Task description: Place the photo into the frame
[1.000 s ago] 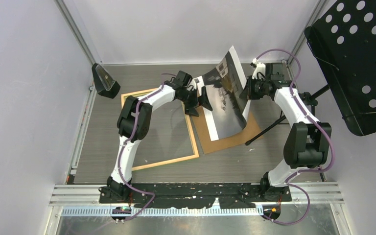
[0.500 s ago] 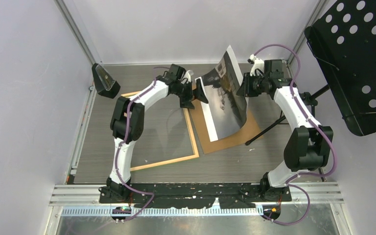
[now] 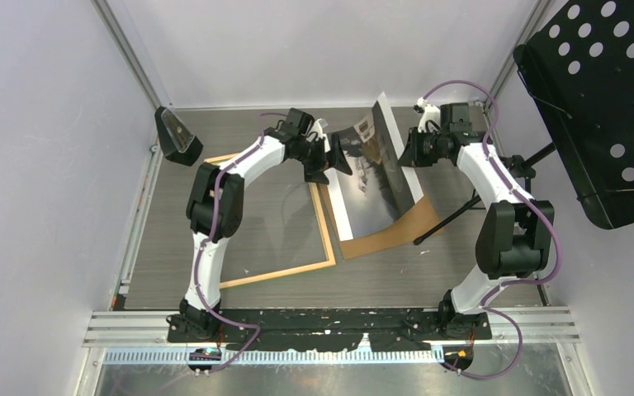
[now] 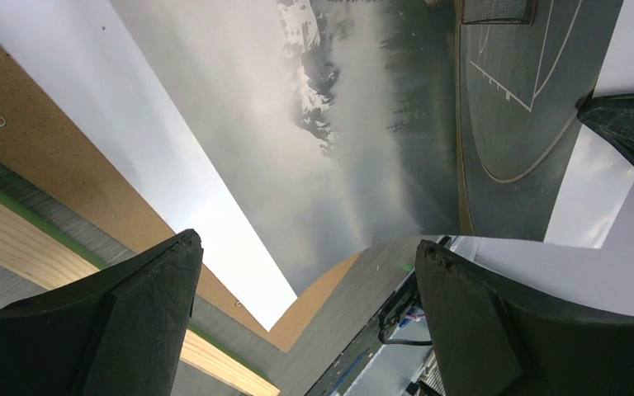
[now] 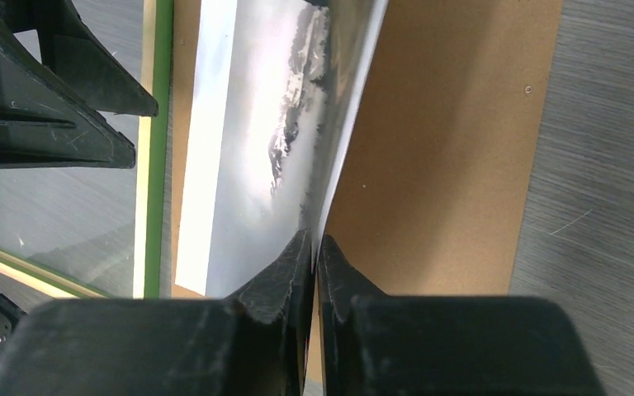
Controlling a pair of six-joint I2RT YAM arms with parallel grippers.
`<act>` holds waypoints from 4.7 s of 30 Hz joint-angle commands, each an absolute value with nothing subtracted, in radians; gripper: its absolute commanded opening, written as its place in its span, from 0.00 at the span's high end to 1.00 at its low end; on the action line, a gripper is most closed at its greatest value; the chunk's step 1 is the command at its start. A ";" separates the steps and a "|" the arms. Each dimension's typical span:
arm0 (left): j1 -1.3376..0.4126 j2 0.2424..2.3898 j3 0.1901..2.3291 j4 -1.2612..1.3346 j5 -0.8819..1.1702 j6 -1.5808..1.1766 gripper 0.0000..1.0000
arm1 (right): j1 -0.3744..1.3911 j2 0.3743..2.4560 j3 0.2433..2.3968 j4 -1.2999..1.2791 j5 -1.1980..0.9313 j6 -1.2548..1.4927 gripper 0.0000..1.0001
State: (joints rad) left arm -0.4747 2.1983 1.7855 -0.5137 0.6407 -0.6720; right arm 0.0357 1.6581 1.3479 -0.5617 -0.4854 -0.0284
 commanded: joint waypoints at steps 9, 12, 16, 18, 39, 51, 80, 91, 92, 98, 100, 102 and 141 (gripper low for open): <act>-0.472 2.155 1.838 -0.516 0.673 -0.664 0.01 | 0.034 1.593 1.344 -0.517 -0.488 -0.037 0.95; -0.470 2.148 1.884 -0.535 0.677 -0.660 0.01 | 0.045 1.531 1.347 -0.498 -0.456 -0.037 0.95; -0.466 2.132 1.966 -0.591 0.680 -0.660 0.02 | 0.109 1.446 1.363 -0.487 -0.338 -0.071 0.95; -0.466 2.116 2.002 -0.610 0.693 -0.681 0.03 | 0.156 1.407 1.371 -0.478 -0.254 -0.092 0.95; -0.311 1.756 1.976 -0.549 0.795 -1.037 0.03 | 0.679 1.441 1.597 -0.489 0.365 -0.301 0.95; -0.277 1.670 1.708 -0.436 0.786 -1.122 0.04 | 0.809 1.582 1.628 -0.500 0.410 -0.269 0.95; -0.237 1.550 1.399 -0.341 0.655 -1.164 0.10 | 0.979 1.677 1.568 -0.461 0.521 -0.248 0.95; -0.196 1.484 1.310 -0.344 0.561 -1.120 0.17 | 0.989 1.733 1.587 -0.464 0.476 -0.133 0.95; -0.190 1.480 1.310 -0.349 0.553 -1.113 0.17 | 0.991 1.743 1.591 -0.465 0.473 -0.125 0.95; -0.177 1.467 1.267 -0.348 0.527 -1.089 0.21 | 1.001 1.805 1.638 -0.486 0.438 -0.068 0.95; -0.174 1.466 1.251 -0.335 0.522 -1.090 0.23 | 1.005 1.825 1.653 -0.492 0.436 -0.067 0.95; -0.172 1.473 1.241 -0.324 0.520 -1.092 0.24 | 1.008 1.842 1.665 -0.497 0.442 -0.069 0.95; -0.172 1.605 1.242 -0.235 0.530 -1.113 0.75 | 1.010 1.886 1.698 -0.508 0.435 -0.075 0.95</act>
State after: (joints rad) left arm -0.1764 1.6112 1.2095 -0.2958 0.5163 -1.1179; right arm 1.0023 1.8748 1.6531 -0.5282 0.4313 -0.0795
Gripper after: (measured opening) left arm 0.263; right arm 0.060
